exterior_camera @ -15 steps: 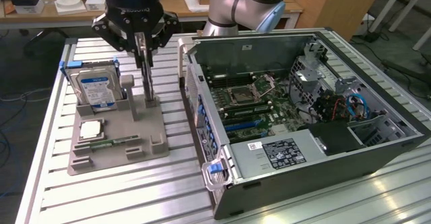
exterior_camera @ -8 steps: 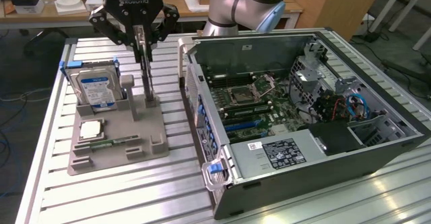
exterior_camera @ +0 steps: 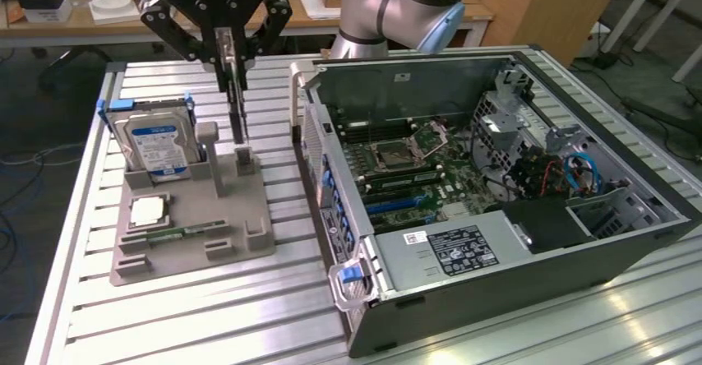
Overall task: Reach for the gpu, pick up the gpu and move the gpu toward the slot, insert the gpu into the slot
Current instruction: 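Pick up the gpu and move the gpu toward the slot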
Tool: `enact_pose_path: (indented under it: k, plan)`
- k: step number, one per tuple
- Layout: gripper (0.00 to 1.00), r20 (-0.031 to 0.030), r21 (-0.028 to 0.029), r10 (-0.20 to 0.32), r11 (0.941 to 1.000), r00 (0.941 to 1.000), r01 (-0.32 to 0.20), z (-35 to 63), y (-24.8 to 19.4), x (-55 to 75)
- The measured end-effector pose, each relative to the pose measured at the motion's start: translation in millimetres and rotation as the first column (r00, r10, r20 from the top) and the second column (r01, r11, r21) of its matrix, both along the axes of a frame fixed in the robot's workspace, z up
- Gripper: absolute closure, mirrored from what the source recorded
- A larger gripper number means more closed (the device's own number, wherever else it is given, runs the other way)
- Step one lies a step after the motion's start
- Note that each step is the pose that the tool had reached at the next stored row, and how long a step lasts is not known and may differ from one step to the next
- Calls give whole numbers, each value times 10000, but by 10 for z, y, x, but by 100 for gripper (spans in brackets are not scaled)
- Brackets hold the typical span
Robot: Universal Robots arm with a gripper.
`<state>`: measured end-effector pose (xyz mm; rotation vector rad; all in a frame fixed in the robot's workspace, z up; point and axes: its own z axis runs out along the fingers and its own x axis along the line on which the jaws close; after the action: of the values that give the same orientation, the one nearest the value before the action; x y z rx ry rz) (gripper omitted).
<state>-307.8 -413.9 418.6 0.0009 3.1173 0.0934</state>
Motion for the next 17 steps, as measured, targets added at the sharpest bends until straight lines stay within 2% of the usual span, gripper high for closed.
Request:
enact_pose_path:
  k: [5,11,15,17]
  plan:
    - [74,-1,0,1,10000,10000,-1,10,0,25]
    - [74,-13,-1,-5,10000,10000,5,10,0,139]
    - [74,-109,1,-5,10000,9999,5,10,0,212]
    - [74,-119,1,-13,10000,9999,13,9,0,237]
